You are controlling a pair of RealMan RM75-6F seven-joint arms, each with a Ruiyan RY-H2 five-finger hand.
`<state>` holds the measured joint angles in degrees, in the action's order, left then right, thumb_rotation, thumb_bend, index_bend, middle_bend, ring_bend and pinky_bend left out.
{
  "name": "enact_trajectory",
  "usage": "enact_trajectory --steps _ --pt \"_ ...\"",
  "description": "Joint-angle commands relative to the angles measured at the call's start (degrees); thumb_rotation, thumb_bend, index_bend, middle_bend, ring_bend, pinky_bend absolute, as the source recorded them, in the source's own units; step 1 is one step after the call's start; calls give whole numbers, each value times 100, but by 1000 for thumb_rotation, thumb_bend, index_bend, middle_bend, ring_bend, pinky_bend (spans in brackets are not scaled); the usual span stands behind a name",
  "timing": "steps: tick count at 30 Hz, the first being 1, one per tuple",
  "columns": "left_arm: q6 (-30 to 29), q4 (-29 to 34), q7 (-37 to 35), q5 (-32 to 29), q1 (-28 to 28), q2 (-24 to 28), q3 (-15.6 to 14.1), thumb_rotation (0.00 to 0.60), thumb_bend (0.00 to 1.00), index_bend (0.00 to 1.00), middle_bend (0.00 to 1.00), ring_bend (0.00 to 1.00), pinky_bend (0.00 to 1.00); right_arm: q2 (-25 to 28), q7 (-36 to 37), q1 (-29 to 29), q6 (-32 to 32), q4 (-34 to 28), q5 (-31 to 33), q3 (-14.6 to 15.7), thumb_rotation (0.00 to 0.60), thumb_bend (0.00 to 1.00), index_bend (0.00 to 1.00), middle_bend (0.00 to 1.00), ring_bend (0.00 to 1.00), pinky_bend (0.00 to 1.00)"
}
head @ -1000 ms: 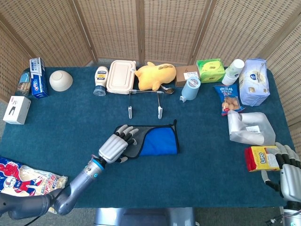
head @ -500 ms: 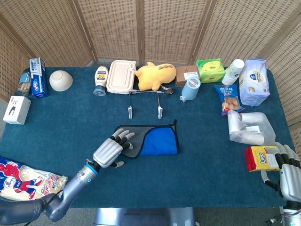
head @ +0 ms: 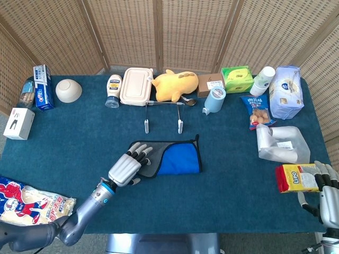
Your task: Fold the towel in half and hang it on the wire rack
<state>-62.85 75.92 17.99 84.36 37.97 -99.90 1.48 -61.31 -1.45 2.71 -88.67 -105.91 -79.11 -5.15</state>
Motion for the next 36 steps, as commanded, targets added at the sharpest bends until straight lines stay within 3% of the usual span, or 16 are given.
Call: enact_trajectory --steps 1,20,28,36 --pt "-21 -135 -54 11 19 -151 71 600 276 376 125 0 0 -1 -3 1 4 0 7 0 600 348 229 110 0 0" --pt "-244 -811 -506 238 89 -664 249 600 434 550 253 0 0 8 -7 22 -32 -4 15 -13 600 347 229 110 0 0" --pt "-112 -1002 -514 143 138 -809 319 600 528 639 284 11 0 28 10 51 -71 -3 16 -13 600 348 231 110 0 0" --pt "-206 -1010 -803 -244 -126 -791 470 600 538 657 298 28 0 49 27 66 -92 -4 8 -18 600 348 232 110 0 0"
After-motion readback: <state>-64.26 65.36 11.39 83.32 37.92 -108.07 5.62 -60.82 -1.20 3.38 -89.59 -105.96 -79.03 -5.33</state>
